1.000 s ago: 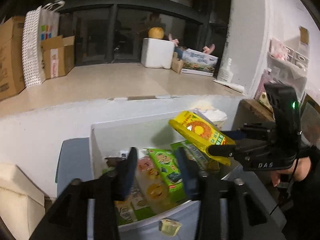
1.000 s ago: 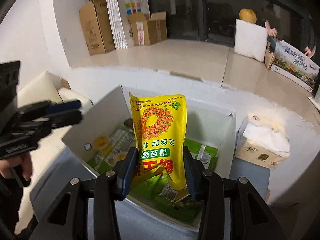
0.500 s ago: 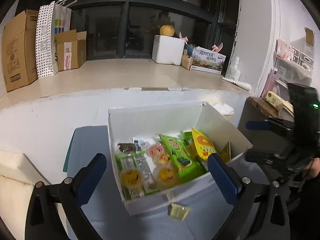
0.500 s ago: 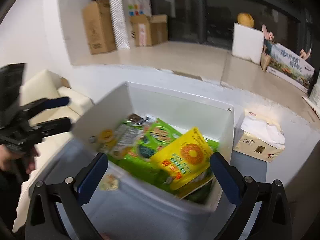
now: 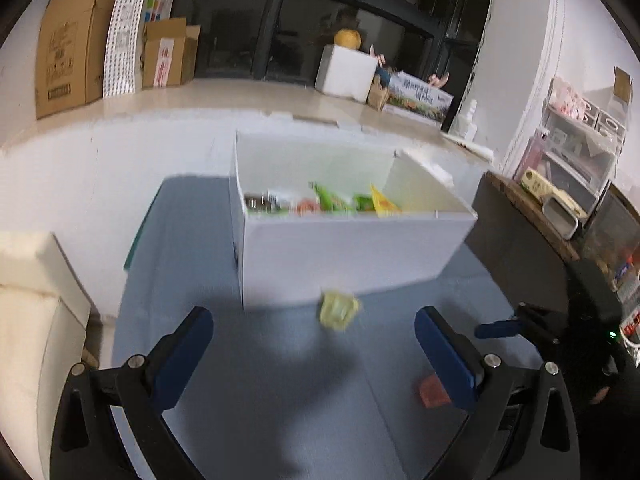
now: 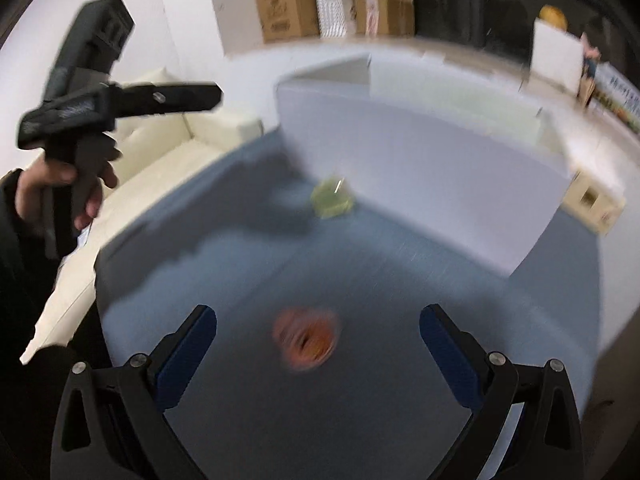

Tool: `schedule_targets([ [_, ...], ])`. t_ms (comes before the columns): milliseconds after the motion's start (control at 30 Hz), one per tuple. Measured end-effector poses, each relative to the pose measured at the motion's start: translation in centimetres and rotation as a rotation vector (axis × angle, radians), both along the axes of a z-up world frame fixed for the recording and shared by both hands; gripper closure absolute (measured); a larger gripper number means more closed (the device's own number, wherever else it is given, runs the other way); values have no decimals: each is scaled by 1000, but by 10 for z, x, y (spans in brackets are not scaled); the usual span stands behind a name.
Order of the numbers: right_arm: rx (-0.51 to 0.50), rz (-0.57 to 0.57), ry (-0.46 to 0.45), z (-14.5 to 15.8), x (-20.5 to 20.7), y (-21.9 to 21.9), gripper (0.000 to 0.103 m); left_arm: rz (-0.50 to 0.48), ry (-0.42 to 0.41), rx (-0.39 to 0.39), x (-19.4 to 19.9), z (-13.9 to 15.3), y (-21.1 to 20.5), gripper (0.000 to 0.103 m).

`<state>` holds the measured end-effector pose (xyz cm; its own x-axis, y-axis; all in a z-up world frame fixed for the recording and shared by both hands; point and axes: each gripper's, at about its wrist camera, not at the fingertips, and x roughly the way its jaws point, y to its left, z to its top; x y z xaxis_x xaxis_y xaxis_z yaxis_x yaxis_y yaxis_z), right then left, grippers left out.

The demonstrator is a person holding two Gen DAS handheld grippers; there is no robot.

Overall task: Organize snacks
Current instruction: 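Grasp the last red jelly cup with the right tool while the left tool grasps the pale jelly cup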

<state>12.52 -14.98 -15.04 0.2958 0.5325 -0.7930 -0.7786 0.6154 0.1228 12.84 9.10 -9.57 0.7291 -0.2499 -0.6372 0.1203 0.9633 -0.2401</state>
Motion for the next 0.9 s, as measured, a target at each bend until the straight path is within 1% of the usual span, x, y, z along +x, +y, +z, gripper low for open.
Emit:
schedule_targets([
  [100, 13, 18, 18, -10, 4, 2, 0, -8, 36, -3, -13, -15, -5, 0],
  [233, 44, 41, 37, -14, 15, 5, 0, 0, 72, -15, -23, -28, -7, 0],
  [300, 46, 56, 46, -17, 19, 7, 5, 4, 86, -11, -24, -33, -9, 0],
  [333, 44, 64, 54, -19, 21, 8, 15, 4, 93, -10, -25, -35, -10, 0],
  [367, 30, 69, 63, -23, 23, 10, 32, 1, 101, -10, -25, -37, -11, 0],
  [400, 15, 73, 70, -28, 20, 13, 41, -1, 103, -9, -24, -38, -12, 0],
  [433, 6, 82, 82, -31, 20, 14, 48, -3, 105, -9, -24, -39, -13, 0],
  [467, 5, 87, 67, -32, 18, 14, 53, -7, 108, -9, -23, -40, -15, 0],
  [533, 9, 116, 74, -33, 14, 16, 53, -15, 111, -8, -20, -41, -18, 0],
  [667, 32, 125, 54, -26, 7, 13, 53, -47, 126, -6, -6, -47, -32, 0],
  [800, 50, 73, 37, -14, 1, 2, 53, -81, 138, -3, 20, -56, -54, 0],
  [900, 73, 25, 26, -4, -1, -11, 53, -55, 147, 9, 47, -64, -70, 0],
])
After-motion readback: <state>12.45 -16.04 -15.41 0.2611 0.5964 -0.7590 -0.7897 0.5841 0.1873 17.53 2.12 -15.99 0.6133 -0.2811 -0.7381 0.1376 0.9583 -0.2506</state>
